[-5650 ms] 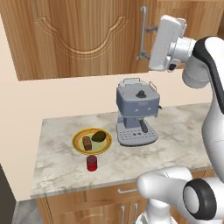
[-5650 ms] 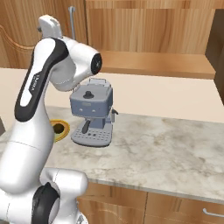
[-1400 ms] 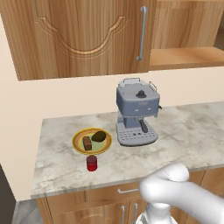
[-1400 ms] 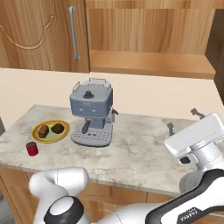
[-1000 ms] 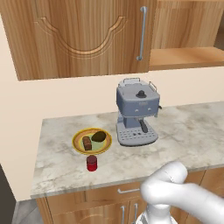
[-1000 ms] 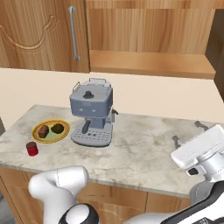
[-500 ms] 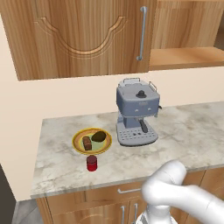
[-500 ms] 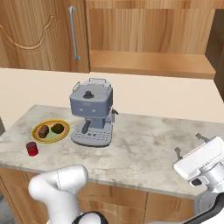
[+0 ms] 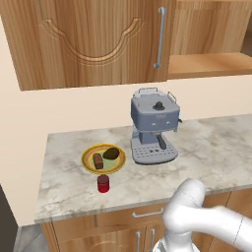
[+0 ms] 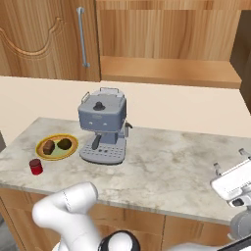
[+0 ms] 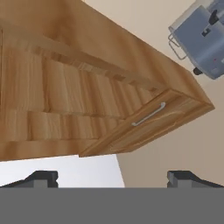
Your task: Pick the avocado and bread from the counter and place them on the plate. Then pick the jam from the cabinet and place it next to the plate. Lastly close the cabinet door.
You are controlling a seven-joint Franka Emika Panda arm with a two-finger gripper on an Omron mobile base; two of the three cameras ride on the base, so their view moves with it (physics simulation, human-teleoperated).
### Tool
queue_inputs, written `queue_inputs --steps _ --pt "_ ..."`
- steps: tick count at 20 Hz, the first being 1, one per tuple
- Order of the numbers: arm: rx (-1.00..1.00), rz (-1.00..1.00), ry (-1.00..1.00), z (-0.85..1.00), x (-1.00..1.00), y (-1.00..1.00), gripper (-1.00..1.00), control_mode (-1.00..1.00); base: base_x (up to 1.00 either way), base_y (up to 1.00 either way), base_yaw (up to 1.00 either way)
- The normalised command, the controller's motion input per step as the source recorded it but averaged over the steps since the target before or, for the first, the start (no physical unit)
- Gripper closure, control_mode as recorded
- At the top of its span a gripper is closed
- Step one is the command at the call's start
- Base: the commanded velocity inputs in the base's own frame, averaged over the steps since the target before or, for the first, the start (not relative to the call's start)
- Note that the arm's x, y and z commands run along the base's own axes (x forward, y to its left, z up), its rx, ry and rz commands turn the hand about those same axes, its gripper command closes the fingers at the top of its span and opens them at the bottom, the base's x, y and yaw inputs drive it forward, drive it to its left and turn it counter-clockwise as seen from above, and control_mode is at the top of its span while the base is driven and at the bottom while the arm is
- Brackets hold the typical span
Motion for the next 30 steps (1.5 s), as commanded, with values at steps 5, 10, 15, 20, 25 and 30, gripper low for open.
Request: queue_inputs --steps 5,10,15,20,25,30 --pt "0.08 0.1 0.07 0.0 0.29 -0.46 -1.0 -1.0 0.0 0.0 0.0" --pt "0.17 0.12 0.11 0.06 0.24 -0.54 -1.0 -1.0 0.0 0.0 0.0" --pt "0.16 0.1 0.11 0.11 0.32 -0.51 -1.0 -1.0 0.0 0.0 0.0" --pt "0.11 0.04 0.02 0.18 0.38 -0.32 -1.0 -1.0 0.0 0.0 0.0" --pt "0.1 0.04 0.0 0.26 0.24 -0.28 -1.0 -1.0 0.0 0.0 0.0" --pt "0.02 0.06 -0.01 0.19 0.04 -0.05 -1.0 -1.0 0.0 0.0 0.0"
